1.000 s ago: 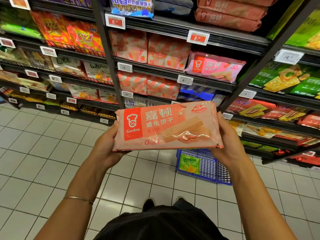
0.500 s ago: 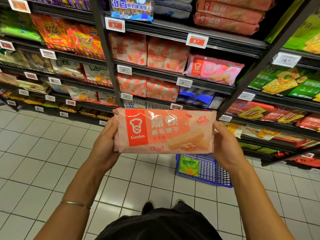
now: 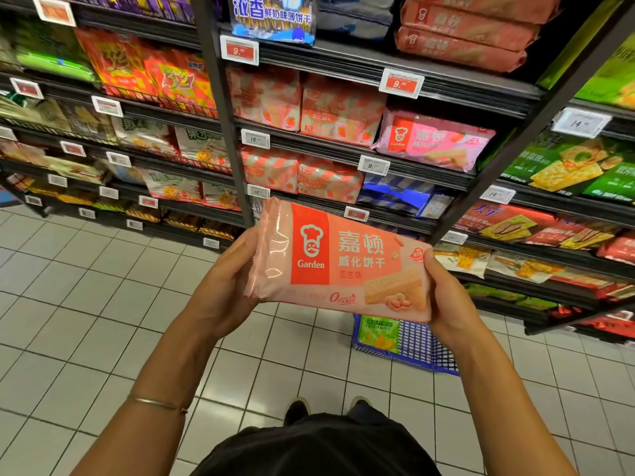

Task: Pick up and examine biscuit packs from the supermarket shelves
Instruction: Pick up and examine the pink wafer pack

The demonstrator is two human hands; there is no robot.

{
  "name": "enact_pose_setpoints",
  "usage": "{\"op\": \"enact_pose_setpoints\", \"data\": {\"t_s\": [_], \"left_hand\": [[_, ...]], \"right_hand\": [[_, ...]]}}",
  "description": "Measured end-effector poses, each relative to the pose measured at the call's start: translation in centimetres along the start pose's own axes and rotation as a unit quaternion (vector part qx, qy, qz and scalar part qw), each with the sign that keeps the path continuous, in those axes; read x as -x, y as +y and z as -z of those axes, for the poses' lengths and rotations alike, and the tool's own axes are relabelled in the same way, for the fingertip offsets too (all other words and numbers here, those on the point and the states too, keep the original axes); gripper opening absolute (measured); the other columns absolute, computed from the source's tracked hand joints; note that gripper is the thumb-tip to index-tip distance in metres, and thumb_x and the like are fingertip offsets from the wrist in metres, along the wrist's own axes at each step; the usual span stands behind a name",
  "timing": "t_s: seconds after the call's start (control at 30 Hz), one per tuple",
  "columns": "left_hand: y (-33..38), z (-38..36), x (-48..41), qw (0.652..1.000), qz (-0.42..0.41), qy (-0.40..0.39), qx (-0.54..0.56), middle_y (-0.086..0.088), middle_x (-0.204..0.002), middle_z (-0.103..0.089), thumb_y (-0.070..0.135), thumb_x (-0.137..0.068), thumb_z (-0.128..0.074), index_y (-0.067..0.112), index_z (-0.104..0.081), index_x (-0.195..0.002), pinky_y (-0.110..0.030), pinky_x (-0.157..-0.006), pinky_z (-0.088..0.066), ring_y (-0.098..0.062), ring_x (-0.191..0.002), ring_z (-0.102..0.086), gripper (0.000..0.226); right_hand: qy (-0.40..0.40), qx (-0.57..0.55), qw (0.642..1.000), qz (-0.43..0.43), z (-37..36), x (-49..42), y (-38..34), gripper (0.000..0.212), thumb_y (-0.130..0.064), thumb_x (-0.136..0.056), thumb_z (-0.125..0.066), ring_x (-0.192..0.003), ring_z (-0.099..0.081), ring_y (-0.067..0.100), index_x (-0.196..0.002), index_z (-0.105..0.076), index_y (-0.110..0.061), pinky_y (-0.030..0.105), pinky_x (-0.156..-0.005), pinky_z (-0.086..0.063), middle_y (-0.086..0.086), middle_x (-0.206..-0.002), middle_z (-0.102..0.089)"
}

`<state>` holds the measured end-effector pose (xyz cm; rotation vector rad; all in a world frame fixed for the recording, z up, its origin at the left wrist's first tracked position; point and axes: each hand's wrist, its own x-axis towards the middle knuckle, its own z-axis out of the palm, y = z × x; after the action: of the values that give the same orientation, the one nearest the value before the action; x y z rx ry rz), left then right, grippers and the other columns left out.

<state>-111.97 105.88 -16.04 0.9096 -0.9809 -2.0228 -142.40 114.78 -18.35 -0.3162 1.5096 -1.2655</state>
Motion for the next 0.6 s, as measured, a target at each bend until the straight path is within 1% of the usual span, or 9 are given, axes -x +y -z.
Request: {"op": "enact_pose_setpoints", "data": {"t_s": [0.1,0.2,0.27,0.33,0.4,0.47,0.53,0.57,0.6], "left_hand": [[0.1,0.2,0.0,1.000,-0.001,0.002,-0.004,-0.009,-0.143,-0.064,0.046,-0.100,-0.049,0.027,-0.056,-0.146,-0.054,-0.093,-0.059,-0.033,-0.130,-0.064,0.051],[0.3,0.5,0.2,1.000,0.013,0.007,0.020,-0.011,-0.139,-0.067,0.052,-0.095,-0.054,0.027,-0.063,-0.140,-0.049,-0.083,-0.062,-0.034,-0.124,-0.067,0.053],[0.4,0.7,0.3,1.000,0.014,0.005,0.023,-0.013,-0.138,-0.067,0.056,-0.091,-0.057,0.025,-0.064,-0.139,-0.049,-0.083,-0.062,-0.034,-0.121,-0.069,0.057],[0.3,0.9,0.1,0.999,0.019,0.017,0.035,-0.015,-0.138,-0.067,0.053,-0.094,-0.052,0.025,-0.069,-0.133,-0.050,-0.082,-0.063,-0.036,-0.119,-0.069,0.051],[0.2,1.1,0.0,0.997,0.028,0.031,0.059,-0.016,-0.139,-0.066,0.053,-0.097,-0.048,0.023,-0.068,-0.134,-0.049,-0.079,-0.064,-0.036,-0.120,-0.069,0.051],[-0.1,1.4,-0.2,0.996,0.023,0.031,0.084,-0.018,-0.142,-0.063,0.052,-0.100,-0.046,0.021,-0.061,-0.140,-0.048,-0.077,-0.065,-0.037,-0.123,-0.067,0.053],[-0.6,1.4,-0.3,0.994,0.009,0.022,0.104,-0.017,-0.146,-0.060,0.049,-0.104,-0.044,0.023,-0.054,-0.148,-0.053,-0.083,-0.064,-0.039,-0.132,-0.061,0.052],[-1.0,1.3,-0.3,0.993,0.001,0.011,0.117,-0.015,-0.149,-0.058,0.051,-0.103,-0.047,0.024,-0.049,-0.152,-0.057,-0.089,-0.061,-0.039,-0.136,-0.057,0.056],[-1.3,1.2,-0.4,0.991,-0.008,-0.004,0.132,-0.014,-0.153,-0.055,0.057,-0.099,-0.054,0.025,-0.044,-0.156,-0.060,-0.097,-0.056,-0.040,-0.139,-0.054,0.066]], "right_hand": [[0.004,-0.011,1.000,-0.015,0.1,-0.1,-0.2,0.038,-0.052,-0.102,-0.054,-0.103,-0.077,0.030,-0.114,-0.077,-0.024,0.047,-0.087,-0.057,0.010,-0.116,-0.078],[-0.010,-0.029,0.999,-0.035,0.2,0.0,-0.4,0.038,-0.050,-0.100,-0.057,-0.103,-0.076,0.032,-0.118,-0.074,-0.021,0.050,-0.088,-0.058,0.012,-0.116,-0.078],[-0.033,-0.041,0.997,-0.053,0.3,0.2,-0.6,0.040,-0.050,-0.100,-0.058,-0.104,-0.076,0.035,-0.122,-0.072,-0.020,0.056,-0.090,-0.060,0.013,-0.118,-0.077],[-0.052,-0.058,0.995,-0.069,0.1,0.4,-0.7,0.043,-0.049,-0.097,-0.061,-0.105,-0.075,0.037,-0.123,-0.071,-0.018,0.059,-0.088,-0.060,0.015,-0.119,-0.076],[-0.061,-0.076,0.992,-0.077,-0.1,0.6,-0.9,0.048,-0.048,-0.089,-0.065,-0.106,-0.075,0.037,-0.123,-0.071,-0.015,0.055,-0.087,-0.062,0.017,-0.121,-0.075],[-0.074,-0.090,0.989,-0.086,-0.3,0.7,-0.9,0.049,-0.048,-0.086,-0.067,-0.110,-0.073,0.037,-0.120,-0.076,-0.014,0.053,-0.093,-0.060,0.017,-0.124,-0.074],[-0.088,-0.103,0.986,-0.096,-0.5,0.8,-0.9,0.043,-0.048,-0.089,-0.065,-0.111,-0.073,0.037,-0.111,-0.081,-0.015,0.053,-0.093,-0.060,0.017,-0.125,-0.073],[-0.090,-0.108,0.985,-0.099,-0.6,0.9,-0.9,0.043,-0.047,-0.091,-0.063,-0.112,-0.073,0.037,-0.112,-0.081,-0.015,0.052,-0.093,-0.060,0.017,-0.126,-0.073],[-0.089,-0.110,0.985,-0.100,-0.7,0.9,-0.8,0.044,-0.047,-0.094,-0.061,-0.113,-0.072,0.037,-0.117,-0.079,-0.014,0.053,-0.096,-0.058,0.018,-0.127,-0.072]]}}
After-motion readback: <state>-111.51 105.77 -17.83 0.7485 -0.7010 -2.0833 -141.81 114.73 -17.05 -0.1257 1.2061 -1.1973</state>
